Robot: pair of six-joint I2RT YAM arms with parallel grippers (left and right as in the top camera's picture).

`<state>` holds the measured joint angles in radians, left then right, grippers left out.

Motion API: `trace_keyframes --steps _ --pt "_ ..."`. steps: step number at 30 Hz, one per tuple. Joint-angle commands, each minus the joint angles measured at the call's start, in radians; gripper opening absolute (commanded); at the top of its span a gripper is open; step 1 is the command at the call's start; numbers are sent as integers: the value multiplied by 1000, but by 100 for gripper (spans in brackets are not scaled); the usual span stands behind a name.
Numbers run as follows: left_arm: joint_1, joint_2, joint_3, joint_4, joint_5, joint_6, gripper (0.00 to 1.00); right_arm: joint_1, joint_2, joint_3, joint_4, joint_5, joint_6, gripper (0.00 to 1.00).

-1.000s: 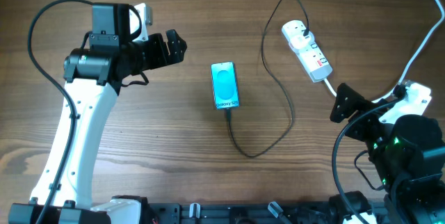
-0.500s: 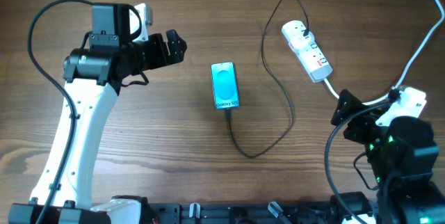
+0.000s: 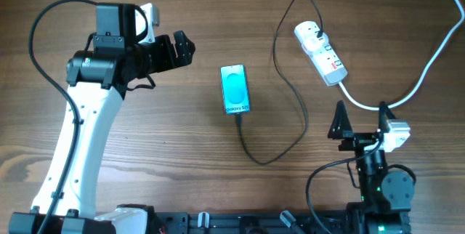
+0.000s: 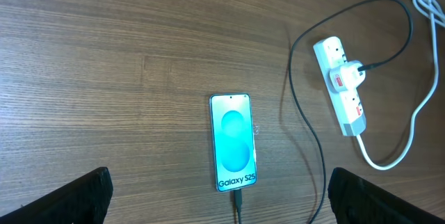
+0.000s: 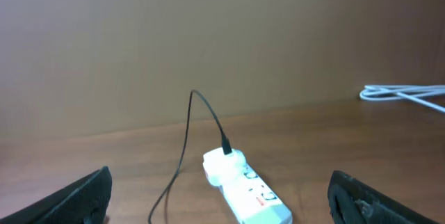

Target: Plug charger to phone and switch on socket

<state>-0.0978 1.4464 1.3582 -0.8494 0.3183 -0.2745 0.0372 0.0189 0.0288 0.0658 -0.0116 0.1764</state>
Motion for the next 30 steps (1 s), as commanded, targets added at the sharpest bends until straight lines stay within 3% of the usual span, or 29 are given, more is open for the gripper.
trace_keyframes --steps 1,9,14,30 --pt "-3 0 -2 2 -6 13 100 -5 -16 -24 18 -13 -48 100" --pt "-3 0 -2 2 -6 13 100 -5 -15 -24 -65 -13 -106 100" --pt "-3 0 -3 2 -6 13 100 -5 -15 -24 -65 -13 -229 100" --pt "-3 0 -2 2 -6 13 100 -5 -15 -24 -63 -13 -229 100"
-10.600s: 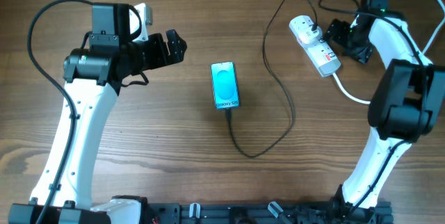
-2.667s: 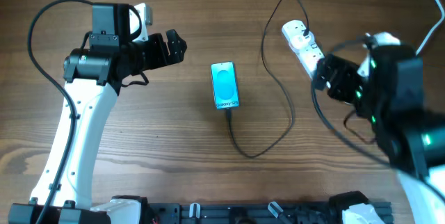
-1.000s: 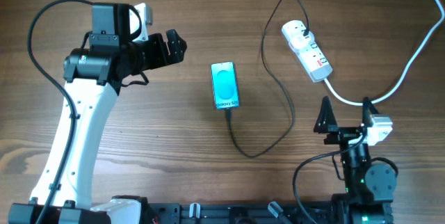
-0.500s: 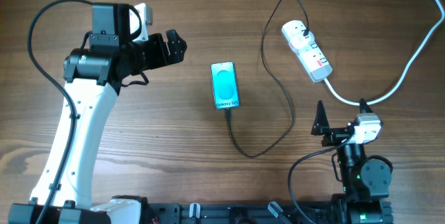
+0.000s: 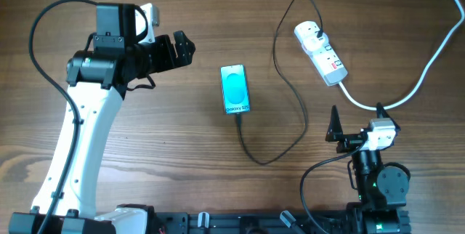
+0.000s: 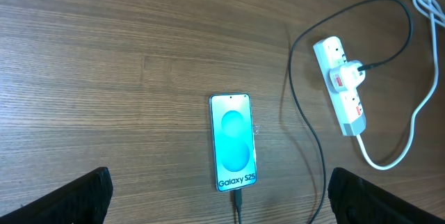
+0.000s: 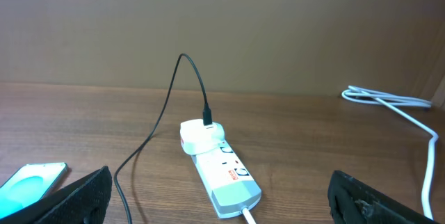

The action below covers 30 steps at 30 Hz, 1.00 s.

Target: Plug charger to phone and switch on socket

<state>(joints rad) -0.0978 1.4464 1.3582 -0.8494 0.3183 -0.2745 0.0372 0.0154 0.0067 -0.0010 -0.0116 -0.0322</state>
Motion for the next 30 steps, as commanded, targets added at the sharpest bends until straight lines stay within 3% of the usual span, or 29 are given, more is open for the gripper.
trace_keyframes --steps 1,6,9,12,19,24,30 --pt "-3 0 -2 2 -6 13 100 -5 -12 -2 4 -13 -20 100" --pt "-3 0 -3 2 -6 13 100 -5 -12 -2 4 -13 -20 100" --pt "-3 0 -3 2 -209 13 100 -5 -12 -2 4 -13 -20 100" --pt "-3 0 -2 -8 -220 13 100 -5 -12 -2 4 -13 -20 100" --pt "-2 -12 -13 -158 -279 13 100 -5 -12 -2 4 -13 -20 100" --pt "5 -290 -309 -25 -279 13 100 -5 -12 -2 4 -13 -20 100" --pt "18 -701 -531 -64 -275 6 100 -5 -12 -2 4 -13 -20 100"
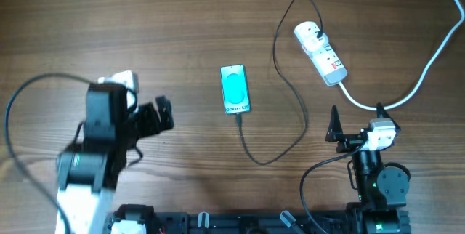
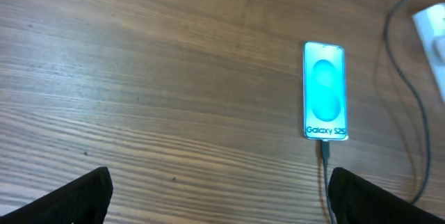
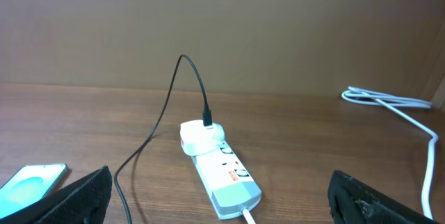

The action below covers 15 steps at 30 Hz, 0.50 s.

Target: Plug charger to phone and switch on socket

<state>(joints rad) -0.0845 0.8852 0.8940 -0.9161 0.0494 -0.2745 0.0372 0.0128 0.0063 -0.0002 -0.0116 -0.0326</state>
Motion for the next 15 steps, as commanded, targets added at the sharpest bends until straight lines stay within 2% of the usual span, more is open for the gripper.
trace_keyframes --steps 1,7,15 --pt "4 -199 -100 7 -6 6 100 -5 -9 -1 3 -13 -20 100" --pt "36 -605 -372 174 -6 14 100 -5 -9 -1 3 -13 -19 100" --pt "40 -846 -674 533 5 45 100 -5 -9 -1 3 -13 -19 100"
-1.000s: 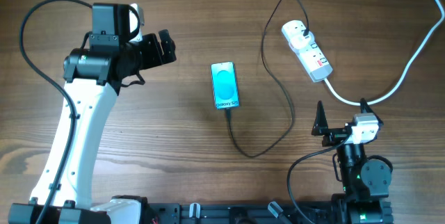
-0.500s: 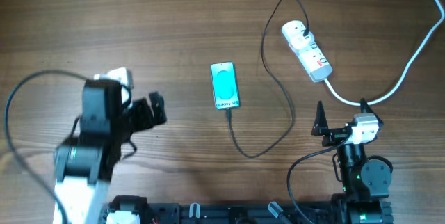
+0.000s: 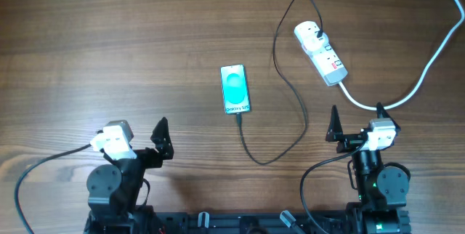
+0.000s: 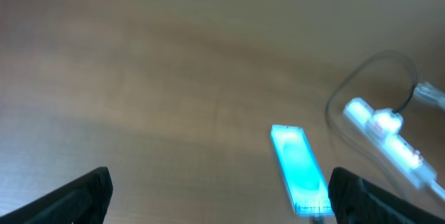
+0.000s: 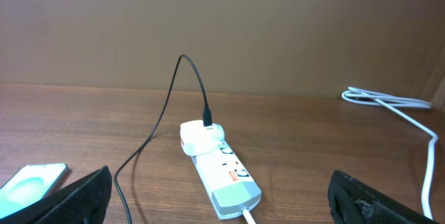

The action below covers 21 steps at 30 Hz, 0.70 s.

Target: Plug charger to phone and switch on socket

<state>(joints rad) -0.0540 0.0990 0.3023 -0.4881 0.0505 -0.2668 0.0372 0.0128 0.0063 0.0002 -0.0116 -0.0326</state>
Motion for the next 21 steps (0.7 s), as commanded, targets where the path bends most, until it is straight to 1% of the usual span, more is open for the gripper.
trace_keyframes --steps 1,3,5,8,11,13,14,16,19,21 --pt "14 -74 -107 150 3 36 100 -5 -9 -1 3 -13 -20 100" --pt "31 -96 -174 290 4 35 100 -5 -9 -1 3 -13 -19 100" --pt "43 -96 -220 384 4 35 100 -5 -9 -1 3 -13 -20 100" --pt "46 -96 -249 437 -24 35 100 -5 -9 -1 3 -13 -20 100" --pt "46 -96 -297 539 -66 20 100 -5 -9 -1 3 -13 -20 100" --pt "46 -96 -297 539 -95 15 100 -5 -9 -1 3 -13 -20 100" --pt "46 -96 -297 537 -132 -13 100 -5 -9 -1 3 -13 -20 100" --pt "46 -96 -297 534 -156 -13 100 -5 -9 -1 3 -13 -19 100" --pt "46 -96 -297 437 -148 69 100 -5 -9 -1 3 -13 -19 100" --pt "46 -96 -297 415 -68 223 100 -5 -9 -1 3 -13 -20 100"
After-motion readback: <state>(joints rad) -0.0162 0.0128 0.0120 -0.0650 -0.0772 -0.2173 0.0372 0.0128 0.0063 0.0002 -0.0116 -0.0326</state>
